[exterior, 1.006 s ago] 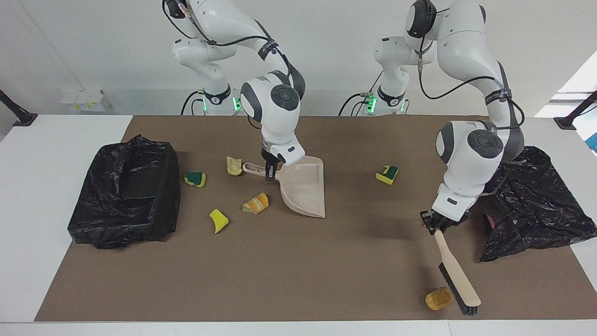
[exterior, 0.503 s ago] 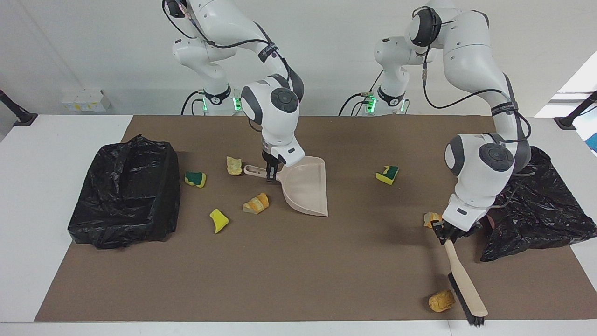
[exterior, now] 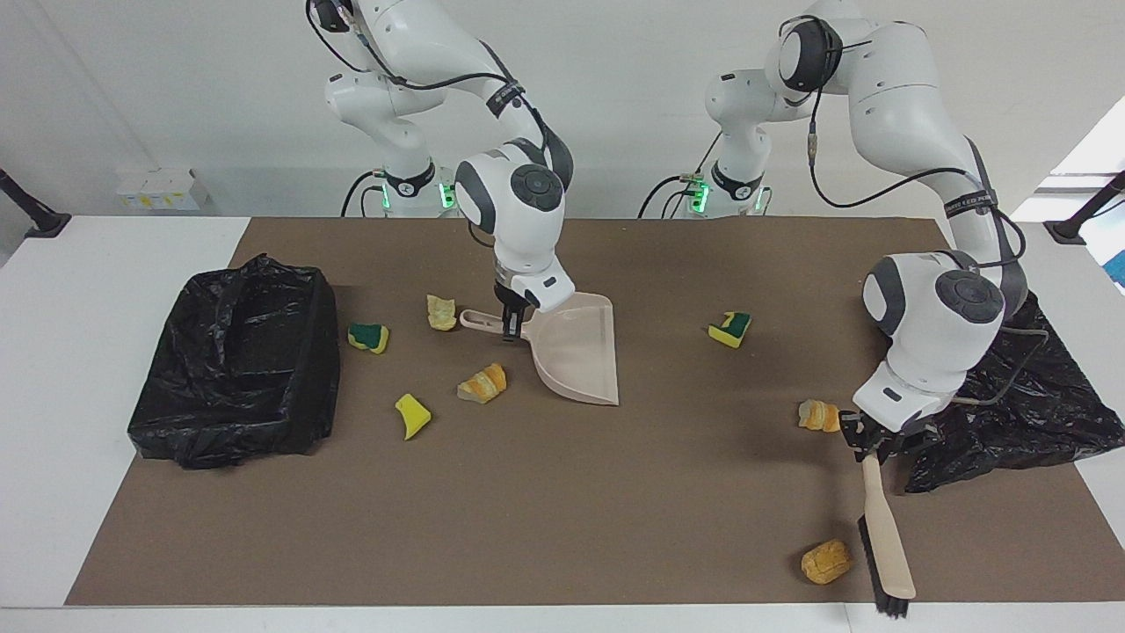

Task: Sweep and dump trash in bin
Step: 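Carry the brush with the left gripper toward the far bread crust, then sweep the bread crust with the brush toward the dustpan, then push the bread crust into the dustpan with the brush, then move the brush with the left gripper behind the next bread crust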

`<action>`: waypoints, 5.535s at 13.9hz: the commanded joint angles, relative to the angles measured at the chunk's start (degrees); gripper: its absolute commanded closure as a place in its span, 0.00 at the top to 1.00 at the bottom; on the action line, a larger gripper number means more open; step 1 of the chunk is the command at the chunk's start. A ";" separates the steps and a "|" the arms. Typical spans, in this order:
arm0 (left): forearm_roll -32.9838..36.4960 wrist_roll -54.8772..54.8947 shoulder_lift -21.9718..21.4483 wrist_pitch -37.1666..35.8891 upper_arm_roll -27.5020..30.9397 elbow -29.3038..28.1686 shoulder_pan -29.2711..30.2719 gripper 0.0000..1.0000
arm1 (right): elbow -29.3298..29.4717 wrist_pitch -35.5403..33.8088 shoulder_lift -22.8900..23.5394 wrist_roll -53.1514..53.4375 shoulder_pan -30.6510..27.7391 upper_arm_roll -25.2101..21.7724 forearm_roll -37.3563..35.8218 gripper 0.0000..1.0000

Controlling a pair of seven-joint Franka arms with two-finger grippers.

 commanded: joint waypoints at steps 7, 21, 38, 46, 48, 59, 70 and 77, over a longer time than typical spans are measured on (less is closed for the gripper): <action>1.57 5.32 0.91 -1.94 -0.64 1.53 0.46 0.00 | -2.02 0.95 -1.47 0.35 -0.11 0.26 0.05 0.00; 3.17 32.13 -7.96 -23.04 -2.22 -0.06 -1.21 0.00 | -2.02 0.77 -1.56 0.35 -0.20 0.26 0.05 0.00; 3.60 17.78 -12.27 -10.71 -1.96 -17.46 -2.01 0.00 | -2.02 0.68 -1.56 0.35 -0.20 0.26 0.14 0.00; 2.02 15.88 -18.32 -22.07 -2.22 -25.25 -8.94 0.00 | -2.20 0.68 -1.64 0.43 -0.20 0.26 0.14 0.00; -0.35 11.14 -20.52 -21.81 -2.22 -28.87 -12.01 0.00 | -2.29 0.68 -1.64 0.43 -0.29 0.26 0.14 0.00; -14.23 -12.35 -28.44 -22.51 -1.88 -34.43 -28.64 0.00 | -2.99 0.68 -2.00 0.43 -0.38 0.26 0.14 0.00; -13.02 -18.68 -27.74 -22.77 -1.26 -30.65 -4.83 0.00 | -3.08 0.68 -2.00 0.35 -0.73 0.26 0.14 0.00; -8.10 -12.79 -27.57 -26.64 -1.26 -31.07 7.04 0.00 | -3.69 0.86 -2.17 0.35 -0.73 0.26 0.14 0.00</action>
